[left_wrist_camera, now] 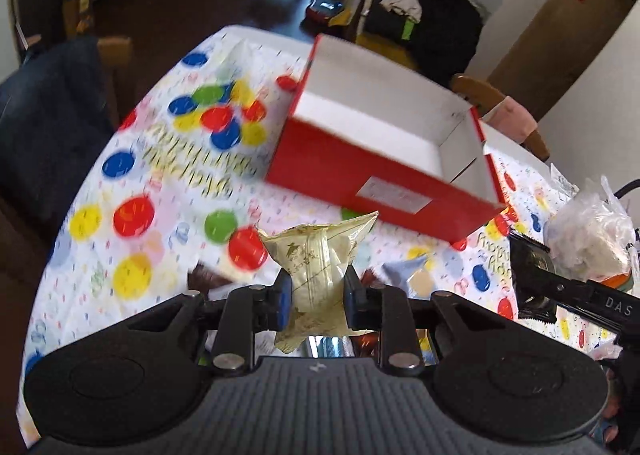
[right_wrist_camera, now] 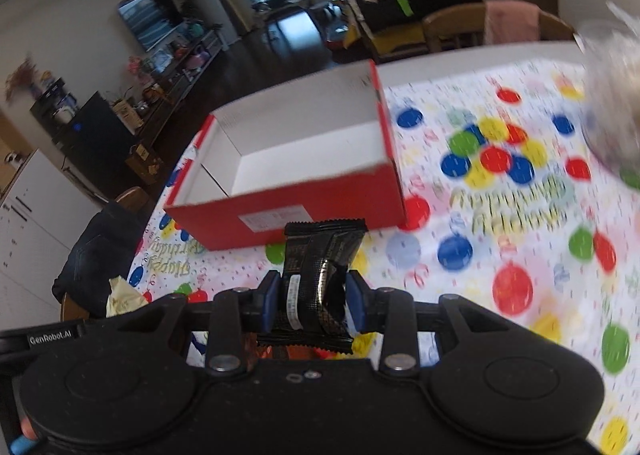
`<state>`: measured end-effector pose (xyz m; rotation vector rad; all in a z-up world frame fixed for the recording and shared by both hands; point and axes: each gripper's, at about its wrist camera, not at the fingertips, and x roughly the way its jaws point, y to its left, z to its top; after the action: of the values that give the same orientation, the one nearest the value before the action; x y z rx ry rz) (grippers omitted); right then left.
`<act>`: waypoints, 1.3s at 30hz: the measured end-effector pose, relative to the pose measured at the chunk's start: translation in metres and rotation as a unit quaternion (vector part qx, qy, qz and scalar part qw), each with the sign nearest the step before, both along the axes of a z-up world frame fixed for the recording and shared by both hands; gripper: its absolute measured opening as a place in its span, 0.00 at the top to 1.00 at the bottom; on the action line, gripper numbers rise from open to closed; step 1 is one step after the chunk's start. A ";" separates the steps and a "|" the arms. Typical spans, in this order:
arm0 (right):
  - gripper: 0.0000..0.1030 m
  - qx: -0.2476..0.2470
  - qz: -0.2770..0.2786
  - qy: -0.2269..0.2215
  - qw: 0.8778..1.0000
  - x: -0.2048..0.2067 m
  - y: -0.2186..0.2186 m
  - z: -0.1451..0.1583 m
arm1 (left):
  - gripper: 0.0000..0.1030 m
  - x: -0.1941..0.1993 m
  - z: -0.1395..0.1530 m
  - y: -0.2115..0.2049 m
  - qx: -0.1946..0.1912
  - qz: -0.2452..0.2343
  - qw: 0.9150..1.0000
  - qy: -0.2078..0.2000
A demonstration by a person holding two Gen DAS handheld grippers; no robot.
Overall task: Organize snacks
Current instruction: 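Carry both snacks into the red box and open both tools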
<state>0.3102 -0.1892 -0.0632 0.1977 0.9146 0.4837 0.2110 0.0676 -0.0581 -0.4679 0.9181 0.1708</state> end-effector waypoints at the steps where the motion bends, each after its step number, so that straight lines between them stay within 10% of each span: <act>1: 0.67 -0.003 0.005 -0.006 1.000 0.004 0.002 0.004 | 0.76 0.004 0.003 0.000 0.004 -0.002 1.000 -0.002; 18: 0.67 -0.062 0.073 -0.040 0.995 0.110 0.054 0.017 | 0.76 0.136 0.034 -0.009 0.099 -0.058 0.993 0.006; 39: 0.67 -0.152 0.118 0.049 0.980 0.198 0.110 -0.060 | 0.76 0.265 -0.039 -0.004 0.117 -0.067 0.981 0.136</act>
<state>0.5082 -0.0797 -0.1229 -0.1694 1.1020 0.5481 0.4757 0.0637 -0.0970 -0.1644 1.1778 0.2206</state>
